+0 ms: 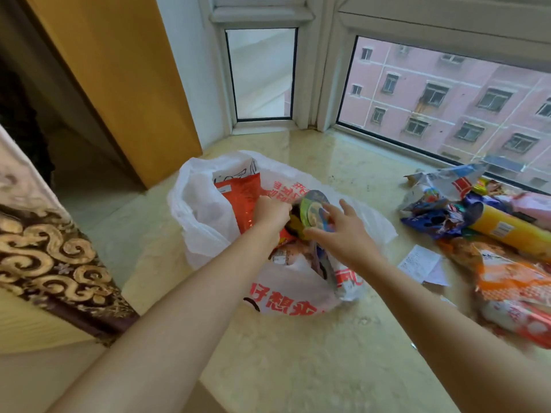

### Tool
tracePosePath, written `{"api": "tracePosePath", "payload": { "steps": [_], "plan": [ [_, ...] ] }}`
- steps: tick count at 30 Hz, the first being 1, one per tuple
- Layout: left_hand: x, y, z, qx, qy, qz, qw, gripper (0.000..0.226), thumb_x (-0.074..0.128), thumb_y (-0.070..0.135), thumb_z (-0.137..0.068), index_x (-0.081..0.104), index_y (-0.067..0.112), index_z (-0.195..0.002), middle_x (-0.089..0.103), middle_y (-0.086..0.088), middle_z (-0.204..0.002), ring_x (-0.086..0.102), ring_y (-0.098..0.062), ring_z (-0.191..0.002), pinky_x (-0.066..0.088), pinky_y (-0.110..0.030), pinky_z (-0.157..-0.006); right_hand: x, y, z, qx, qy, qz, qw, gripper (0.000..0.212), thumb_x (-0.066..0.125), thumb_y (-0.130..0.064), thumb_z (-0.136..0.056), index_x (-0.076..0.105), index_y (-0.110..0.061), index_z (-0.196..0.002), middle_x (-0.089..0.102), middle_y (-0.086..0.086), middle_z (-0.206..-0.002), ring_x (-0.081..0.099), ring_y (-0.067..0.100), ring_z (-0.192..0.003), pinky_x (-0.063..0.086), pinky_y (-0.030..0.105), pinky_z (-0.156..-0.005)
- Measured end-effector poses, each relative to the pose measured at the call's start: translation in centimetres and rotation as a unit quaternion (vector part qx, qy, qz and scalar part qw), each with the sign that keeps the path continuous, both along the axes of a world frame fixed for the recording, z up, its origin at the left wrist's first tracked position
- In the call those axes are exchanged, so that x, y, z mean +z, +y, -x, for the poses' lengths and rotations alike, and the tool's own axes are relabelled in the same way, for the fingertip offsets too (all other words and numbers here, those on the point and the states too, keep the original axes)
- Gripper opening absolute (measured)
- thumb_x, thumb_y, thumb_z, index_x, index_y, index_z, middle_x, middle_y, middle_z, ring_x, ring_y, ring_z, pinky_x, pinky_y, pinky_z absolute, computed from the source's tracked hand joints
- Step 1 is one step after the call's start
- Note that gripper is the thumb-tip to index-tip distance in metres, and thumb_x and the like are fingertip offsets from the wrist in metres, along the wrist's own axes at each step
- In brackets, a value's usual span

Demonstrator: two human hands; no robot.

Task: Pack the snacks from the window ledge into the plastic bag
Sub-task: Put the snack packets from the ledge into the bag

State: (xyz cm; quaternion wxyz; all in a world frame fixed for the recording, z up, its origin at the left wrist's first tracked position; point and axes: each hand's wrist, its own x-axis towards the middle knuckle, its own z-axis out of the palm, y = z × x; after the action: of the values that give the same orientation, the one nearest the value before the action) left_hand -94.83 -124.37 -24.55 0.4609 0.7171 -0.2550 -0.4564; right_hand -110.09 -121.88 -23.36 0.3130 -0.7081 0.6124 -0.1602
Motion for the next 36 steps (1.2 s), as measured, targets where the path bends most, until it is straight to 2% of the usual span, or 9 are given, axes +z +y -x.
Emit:
{"api": "tracePosePath", "payload": {
  "steps": [4,9,13,17,20,24,26,29,36],
  "plan": [
    [-0.3,2.1,-0.5,-0.128,-0.201,0.039,0.971,0.047,0.056,0.013,-0.084,0.050,0.016,-0.131,0.061,0.002,-0.116,0.059,-0.018,-0.105,0.052,-0.040,-0.091,-0.8,1.0,0.4,0.049,0.076,0.006,0.996,0.071,0.061,-0.045,-0.085,0.030,-0.031,-0.147,0.011,-0.001,-0.160,0.018,0.022,-0.144,0.035,0.042,-0.105],
    [-2.0,6.6,0.3,-0.364,-0.437,0.066,0.820,0.048,0.058,0.042,-0.090,0.050,0.024,-0.134,0.062,0.006,-0.120,0.058,-0.016,-0.106,0.051,-0.037,-0.083,-1.4,1.7,4.5,0.072,0.164,0.151,0.972,0.055,0.058,-0.036,-0.088,0.043,-0.032,-0.141,0.024,-0.001,-0.157,0.022,0.018,-0.143,0.039,0.037,-0.101],
    [-4.1,7.0,1.4,-0.484,-0.554,0.072,0.673,0.045,0.062,0.056,-0.079,0.063,0.027,-0.114,0.063,0.008,-0.110,0.055,-0.013,-0.108,0.037,-0.032,-0.085,-3.0,1.1,8.1,0.147,0.319,0.211,0.912,0.050,0.070,-0.030,-0.080,0.060,-0.020,-0.127,0.032,0.011,-0.153,0.027,0.034,-0.142,0.026,0.054,-0.110],
    [-4.8,7.3,1.8,-0.490,-0.604,0.146,0.612,0.022,0.080,0.030,-0.066,0.075,0.027,-0.087,0.067,0.009,-0.080,0.061,-0.016,-0.087,0.035,-0.031,-0.073,-3.6,1.0,8.6,0.173,0.410,0.206,0.871,0.058,0.084,-0.014,-0.058,0.066,-0.017,-0.113,0.035,0.014,-0.151,0.044,0.047,-0.127,0.044,0.066,-0.086],
    [-5.0,7.8,1.5,-0.479,-0.602,0.196,0.608,0.029,0.090,0.011,-0.046,0.075,0.028,-0.064,0.062,0.011,-0.054,0.056,-0.013,-0.052,0.041,-0.025,-0.057,-3.7,1.3,8.2,0.183,0.411,0.240,0.860,0.059,0.072,0.005,-0.062,0.062,-0.011,-0.118,0.022,0.014,-0.156,0.043,0.046,-0.127,0.052,0.055,-0.079],
    [-3.2,9.0,0.7,-0.464,-0.575,0.264,0.621,0.028,0.086,0.000,-0.054,0.076,0.023,-0.067,0.060,0.007,-0.053,0.052,-0.015,-0.045,0.044,-0.024,-0.046,-3.1,1.0,8.6,0.161,0.384,0.229,0.880,0.054,0.055,0.015,-0.073,0.053,-0.006,-0.122,0.007,0.015,-0.159,0.044,0.038,-0.123,0.043,0.033,-0.051],
    [-2.1,9.9,-0.2,-0.455,-0.570,0.293,0.618,0.028,0.083,-0.001,-0.059,0.074,0.022,-0.072,0.058,0.006,-0.057,0.052,-0.016,-0.049,0.042,-0.026,-0.046,-2.4,0.8,9.0,0.142,0.369,0.216,0.893,0.046,0.053,0.016,-0.073,0.056,-0.004,-0.115,0.015,0.019,-0.157,0.047,0.038,-0.115,0.040,0.035,-0.049],
    [-0.3,11.4,-1.8,-0.457,-0.574,0.342,0.587,0.027,0.077,-0.001,-0.068,0.071,0.021,-0.082,0.057,0.005,-0.067,0.051,-0.015,-0.058,0.042,-0.027,-0.056,-0.5,0.0,9.4,0.119,0.360,0.244,0.892,0.037,0.056,0.014,-0.074,0.061,-0.002,-0.107,0.039,0.019,-0.144,0.051,0.036,-0.108,0.053,0.040,-0.052],
    [1.7,13.3,-3.8,-0.461,-0.580,0.413,0.529,0.011,0.064,0.004,-0.085,0.070,0.013,-0.087,0.059,-0.001,-0.078,0.046,-0.013,-0.072,0.031,-0.017,-0.069,8.0,-2.9,8.6,0.116,0.215,0.463,0.852,0.028,0.061,0.015,-0.070,0.071,0.000,-0.091,0.060,0.022,-0.123,0.059,0.042,-0.101,0.053,0.040,-0.046]
  ]
}}
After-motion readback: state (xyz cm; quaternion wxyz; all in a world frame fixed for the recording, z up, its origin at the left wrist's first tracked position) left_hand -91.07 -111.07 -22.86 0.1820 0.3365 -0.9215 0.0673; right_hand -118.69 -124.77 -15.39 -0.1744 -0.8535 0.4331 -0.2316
